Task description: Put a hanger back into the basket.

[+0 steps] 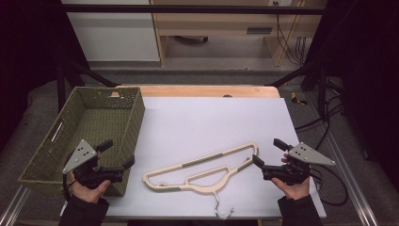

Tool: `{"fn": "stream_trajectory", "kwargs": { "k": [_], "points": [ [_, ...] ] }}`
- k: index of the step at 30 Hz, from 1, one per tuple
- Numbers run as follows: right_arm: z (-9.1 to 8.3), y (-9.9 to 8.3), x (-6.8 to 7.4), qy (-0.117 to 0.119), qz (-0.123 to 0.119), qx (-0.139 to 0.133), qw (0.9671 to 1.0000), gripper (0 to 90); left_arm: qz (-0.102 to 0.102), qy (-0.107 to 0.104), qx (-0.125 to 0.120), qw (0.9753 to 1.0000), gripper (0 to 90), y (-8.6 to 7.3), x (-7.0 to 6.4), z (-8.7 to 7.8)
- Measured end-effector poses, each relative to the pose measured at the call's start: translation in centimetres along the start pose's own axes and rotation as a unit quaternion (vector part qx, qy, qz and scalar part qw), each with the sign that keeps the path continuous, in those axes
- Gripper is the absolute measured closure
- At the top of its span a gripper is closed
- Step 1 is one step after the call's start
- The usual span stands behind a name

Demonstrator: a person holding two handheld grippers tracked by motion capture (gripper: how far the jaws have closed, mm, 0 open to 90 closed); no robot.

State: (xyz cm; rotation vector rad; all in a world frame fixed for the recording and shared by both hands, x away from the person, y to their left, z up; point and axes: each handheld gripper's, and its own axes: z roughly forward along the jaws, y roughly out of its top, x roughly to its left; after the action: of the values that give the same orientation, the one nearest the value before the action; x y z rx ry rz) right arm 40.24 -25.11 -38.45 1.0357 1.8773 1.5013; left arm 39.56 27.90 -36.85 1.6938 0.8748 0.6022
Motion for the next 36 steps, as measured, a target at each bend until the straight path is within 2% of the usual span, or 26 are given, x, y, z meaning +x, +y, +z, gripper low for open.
{"fn": "stream_trajectory", "kwargs": {
  "k": [9,10,12,16,20,22,23,24,26,29,31,36],
  "points": [
    [0.2,-0.1,0.1,0.007,-0.004,0.01,0.9999,5.4,0.021,-0.014,0.014,0.9996,3.6,0.1,-1.2,0.5],
    [0.3,-0.1,0.1,0.008,-0.004,0.011,0.9999,5.5,0.032,-0.021,0.023,0.999,3.6,0.1,-1.7,0.9],
    [0.3,-0.1,0.2,0.009,-0.005,0.012,0.9999,5.6,0.038,-0.029,0.031,0.9984,3.7,0.0,-2.4,1.3],
    [0.4,-0.1,0.2,0.014,-0.008,0.011,0.9998,5.8,0.053,-0.048,0.051,0.9962,4.5,-0.2,-3.6,2.2],
    [0.4,-0.1,0.2,0.015,-0.007,0.012,0.9998,5.8,0.069,-0.064,0.077,0.9926,5.4,-0.7,-4.7,3.3],
    [0.4,-0.1,0.3,0.017,-0.007,0.013,0.9998,5.7,0.076,-0.074,0.093,0.99,6.2,-1.0,-5.2,3.9],
    [0.4,-0.1,0.3,0.018,-0.007,0.012,0.9997,5.7,0.076,-0.074,0.093,0.99,6.6,-1.0,-5.2,3.9],
    [0.5,-0.1,0.3,0.018,-0.006,0.013,0.9997,5.7,0.082,-0.087,0.112,0.9865,7.3,-1.5,-5.6,4.6],
    [0.6,-0.2,0.3,0.021,-0.007,0.014,0.9997,5.7,0.087,-0.097,0.127,0.9834,9.4,-1.9,-6.0,5.2],
    [0.7,-0.2,0.4,0.023,-0.007,0.018,0.9996,5.8,0.095,-0.112,0.154,0.977,11.8,-2.5,-6.5,6.1],
    [0.7,-0.2,0.4,0.025,-0.007,0.018,0.9995,6.0,0.097,-0.127,0.173,0.9718,14.5,-3.1,-6.7,6.8],
    [0.7,-0.2,0.5,0.025,-0.006,0.021,0.9994,6.6,0.106,-0.145,0.214,0.9602,20.3,-4.3,-7.2,8.2]
  ]
}}
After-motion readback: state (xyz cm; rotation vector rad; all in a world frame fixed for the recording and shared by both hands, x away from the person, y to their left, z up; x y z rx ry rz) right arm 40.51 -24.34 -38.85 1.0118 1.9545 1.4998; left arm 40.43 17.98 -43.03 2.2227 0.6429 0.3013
